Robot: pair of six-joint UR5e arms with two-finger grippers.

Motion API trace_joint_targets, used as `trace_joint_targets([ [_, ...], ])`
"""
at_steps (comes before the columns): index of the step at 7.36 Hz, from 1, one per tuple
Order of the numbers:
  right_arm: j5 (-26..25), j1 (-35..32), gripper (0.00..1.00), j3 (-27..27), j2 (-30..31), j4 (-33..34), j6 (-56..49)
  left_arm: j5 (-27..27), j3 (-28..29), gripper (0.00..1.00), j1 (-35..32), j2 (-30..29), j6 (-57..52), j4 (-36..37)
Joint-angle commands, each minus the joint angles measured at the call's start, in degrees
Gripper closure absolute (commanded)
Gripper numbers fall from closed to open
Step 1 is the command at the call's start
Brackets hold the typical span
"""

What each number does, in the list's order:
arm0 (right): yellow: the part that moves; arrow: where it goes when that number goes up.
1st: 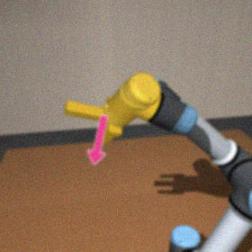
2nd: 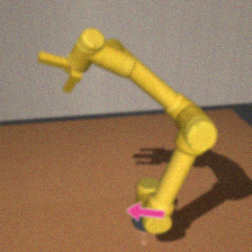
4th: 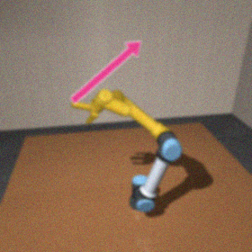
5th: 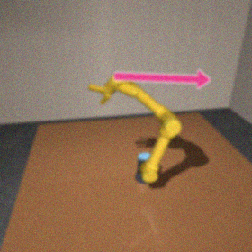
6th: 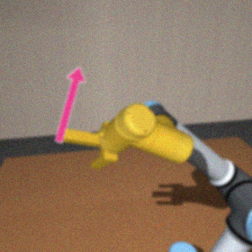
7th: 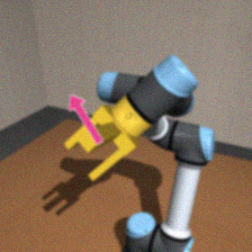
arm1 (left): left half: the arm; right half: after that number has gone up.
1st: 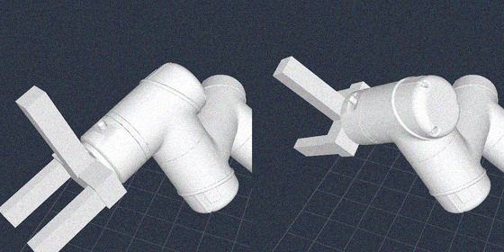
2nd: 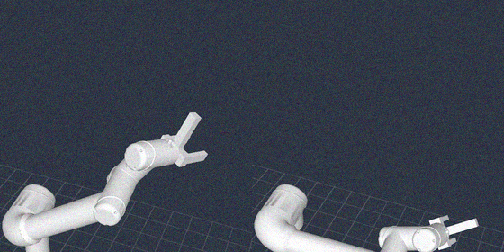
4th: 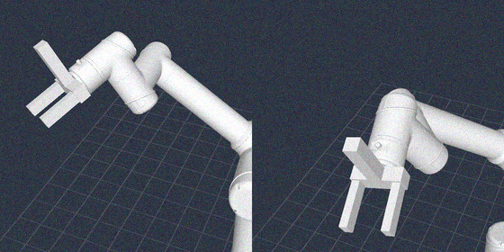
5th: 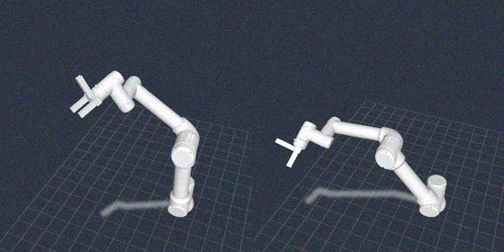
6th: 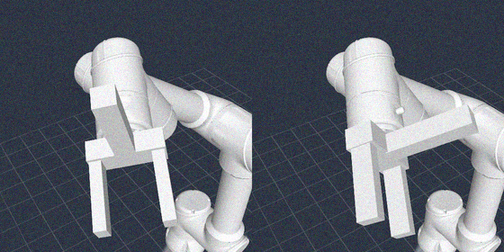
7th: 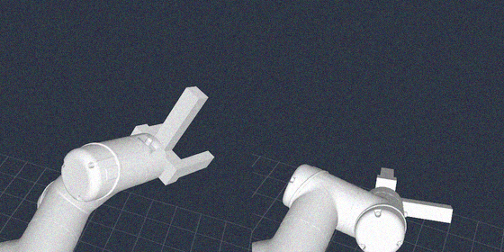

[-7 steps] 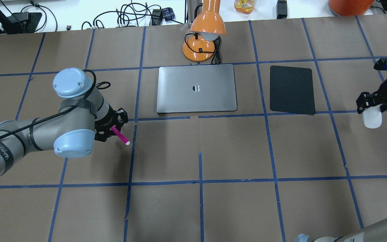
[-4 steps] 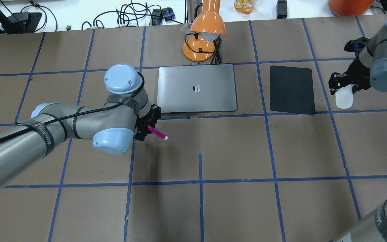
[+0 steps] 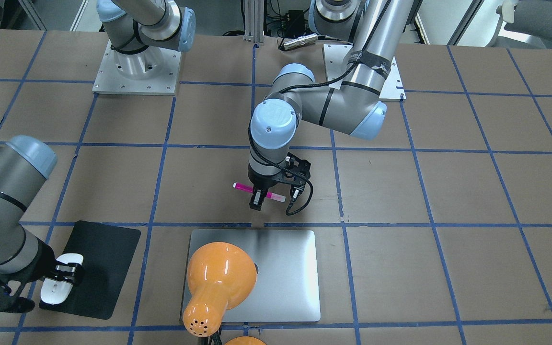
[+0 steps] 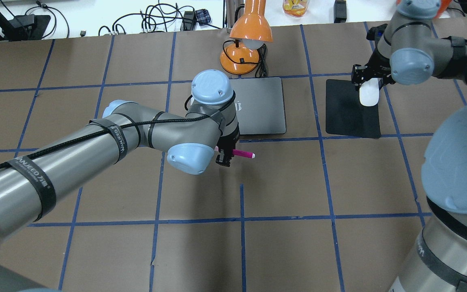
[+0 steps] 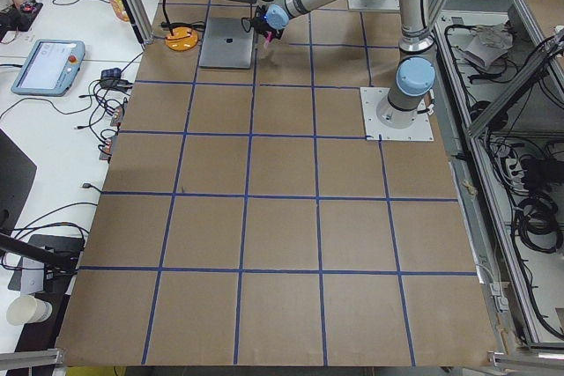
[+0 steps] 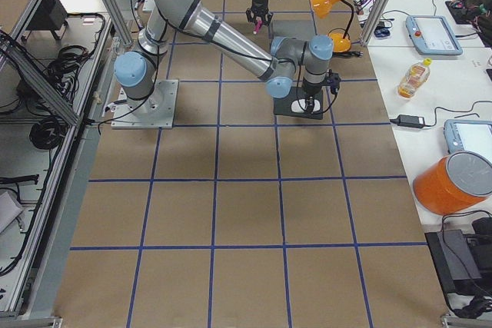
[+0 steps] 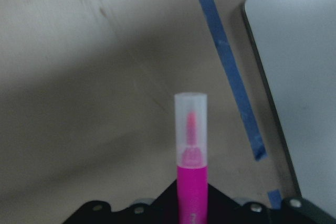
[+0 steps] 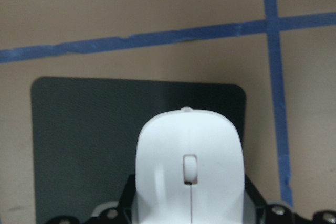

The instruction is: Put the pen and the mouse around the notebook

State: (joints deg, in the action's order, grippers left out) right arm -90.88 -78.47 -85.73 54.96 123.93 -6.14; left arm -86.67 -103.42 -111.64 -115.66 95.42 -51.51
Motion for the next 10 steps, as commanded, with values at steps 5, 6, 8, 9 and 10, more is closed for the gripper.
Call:
trace_joint_targets([
  [5, -0.4, -2.5, 0.45, 0.4, -2.0, -1.3, 0.9, 0.1, 0.2, 0.72, -2.8, -1.8, 5.1, -0.6],
  [6, -0.4, -2.5, 0.25, 0.4, -1.8, -1.4, 1.0, -0.2, -0.1, 0.79, -2.8, -1.7, 8.9, -0.8],
  [8, -0.4, -2.2, 0.0, 0.5, -1.2, -3.2, 1.0, -0.4, 0.6, 0.19, -2.6, -0.7, 7.2, -0.8],
  [9, -0.4, -2.1, 0.0, 1.5, 0.6, -6.4, 1.1, -3.8, 0.2, 0.0, -2.4, 0.5, -2.9, -0.9],
  [10, -0.9, -2.0, 0.0, 2.6, 4.8, -11.9, 1.0, -5.9, 0.2, 0.0, -2.2, 1.7, -12.2, -2.0],
])
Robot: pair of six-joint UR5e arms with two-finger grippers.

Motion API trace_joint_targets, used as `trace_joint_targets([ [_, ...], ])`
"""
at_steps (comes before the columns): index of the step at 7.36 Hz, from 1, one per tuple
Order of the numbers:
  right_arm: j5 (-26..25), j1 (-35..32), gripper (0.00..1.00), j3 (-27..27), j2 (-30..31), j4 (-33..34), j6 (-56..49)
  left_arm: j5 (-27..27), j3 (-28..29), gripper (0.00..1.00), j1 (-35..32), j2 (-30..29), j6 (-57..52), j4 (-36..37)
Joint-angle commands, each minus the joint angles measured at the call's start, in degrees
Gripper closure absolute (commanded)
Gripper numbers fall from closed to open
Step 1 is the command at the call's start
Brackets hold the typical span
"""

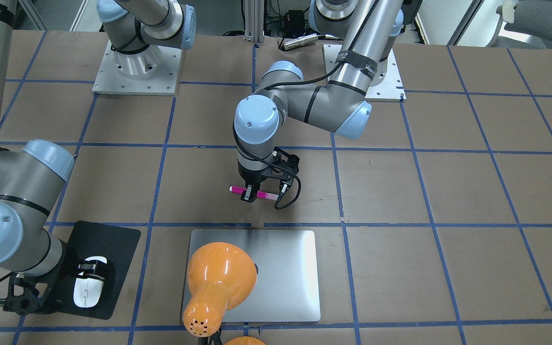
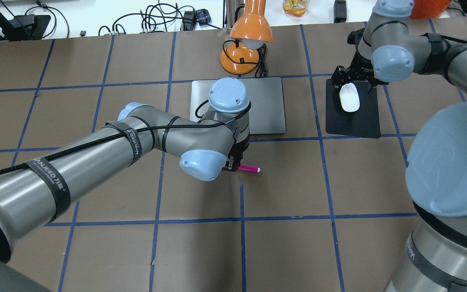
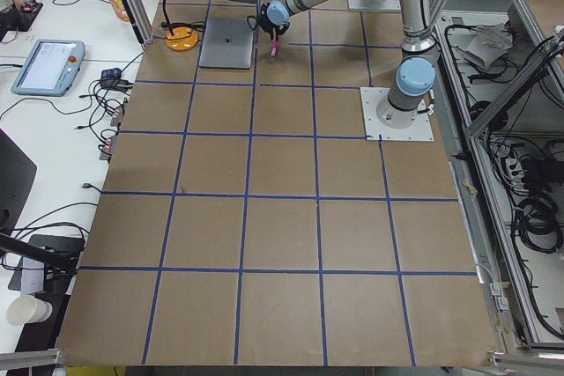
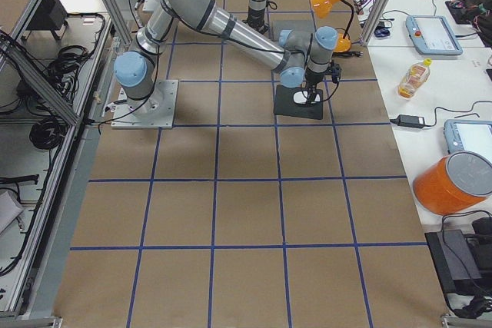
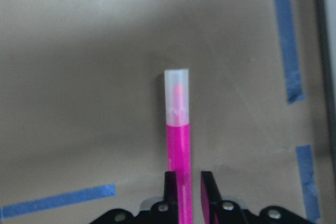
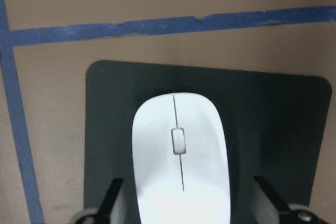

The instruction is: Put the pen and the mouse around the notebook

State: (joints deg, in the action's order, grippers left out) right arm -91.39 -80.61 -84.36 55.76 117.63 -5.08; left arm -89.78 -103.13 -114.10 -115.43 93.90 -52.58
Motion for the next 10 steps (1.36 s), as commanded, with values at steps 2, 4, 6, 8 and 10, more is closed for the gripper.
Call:
trace_joint_targets([
  [2, -0.5, -0.4, 0.0, 1.8, 14.5, -16.4, 0.0, -2.4, 2.4, 0.0, 3.3, 5.4, -24.8, -6.6],
  [4, 0.3, -0.8, 0.0, 1.3, 25.2, -29.8, 0.1, -2.2, 5.6, 0.0, 6.8, 11.4, -45.7, -15.2],
  [6, -0.2, -3.7, 0.0, -1.4, 29.1, -31.8, 0.2, -2.0, 9.1, 0.05, 10.7, 15.5, -74.2, -23.9],
  [8, -0.4, -5.8, 0.0, -3.3, 31.2, -31.8, 2.9, -0.2, 11.0, 0.05, 12.2, 21.1, -88.1, -28.7],
  [10, 0.4, -6.1, 0.0, -3.5, 31.3, -31.1, 4.1, 2.8, 11.5, 0.0, 17.3, 23.9, -94.3, -29.2],
])
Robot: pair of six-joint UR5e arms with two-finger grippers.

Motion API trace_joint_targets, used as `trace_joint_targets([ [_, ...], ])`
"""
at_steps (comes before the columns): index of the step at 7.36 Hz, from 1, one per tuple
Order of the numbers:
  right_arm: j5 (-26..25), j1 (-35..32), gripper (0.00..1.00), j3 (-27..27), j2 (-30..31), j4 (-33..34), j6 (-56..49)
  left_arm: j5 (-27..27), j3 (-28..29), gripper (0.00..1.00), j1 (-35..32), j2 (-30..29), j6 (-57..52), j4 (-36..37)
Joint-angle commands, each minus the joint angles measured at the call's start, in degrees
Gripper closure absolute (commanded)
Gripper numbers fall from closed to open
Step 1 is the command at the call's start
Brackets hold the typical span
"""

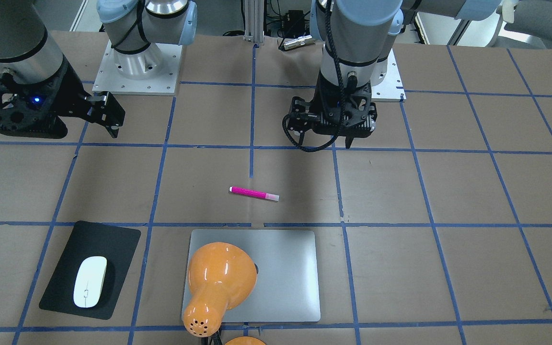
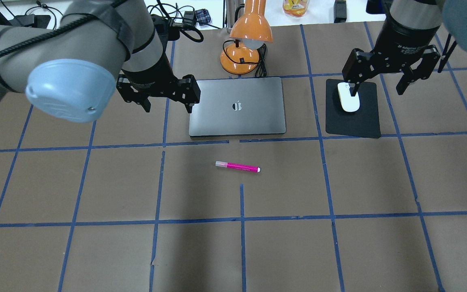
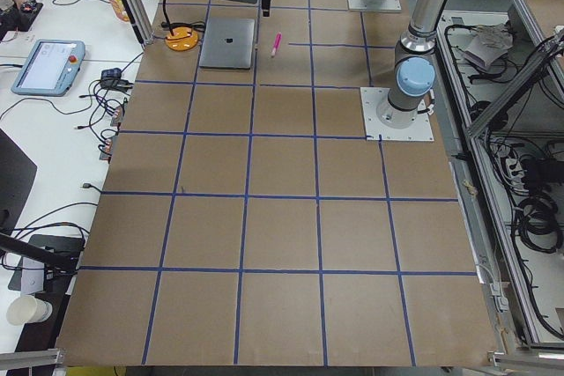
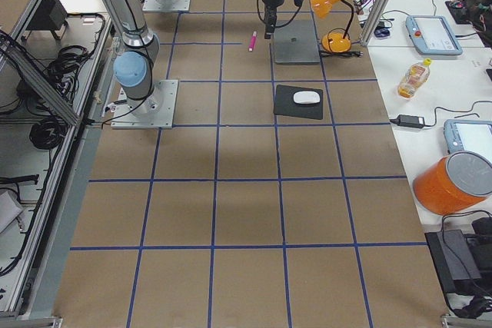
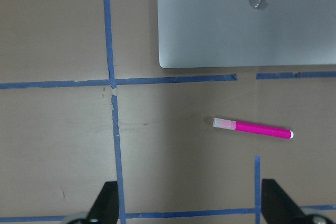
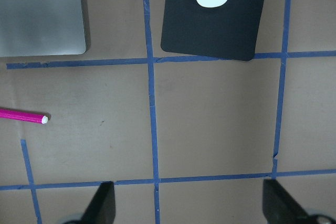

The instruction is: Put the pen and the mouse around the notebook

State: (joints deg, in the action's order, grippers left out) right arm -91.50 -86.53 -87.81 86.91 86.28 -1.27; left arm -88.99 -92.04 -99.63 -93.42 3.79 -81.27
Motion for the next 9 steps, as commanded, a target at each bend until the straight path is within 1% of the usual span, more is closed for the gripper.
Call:
trace_joint_targets([
  [1, 0.6, -0.1, 0.0, 0.4, 0.2, 0.4, 0.3, 1.4, 0.2, 0.0, 3.3, 4.1, -4.1, -3.8],
  [2, 0.4, -0.3, 0.0, 0.4, 0.4, 0.3, 2.0, 1.4, -0.1, 0.0, 4.6, 4.8, -4.7, -4.2],
  [5, 0.4, -0.3, 0.0, -0.6, 3.4, -0.1, 2.3, 1.7, -0.7, 0.0, 6.4, 5.3, -4.8, -4.1],
  [9, 0.4, -0.3, 0.0, -0.5, 3.5, 0.3, 2.2, 1.3, -0.8, 0.0, 6.5, 5.7, -4.8, -4.2],
])
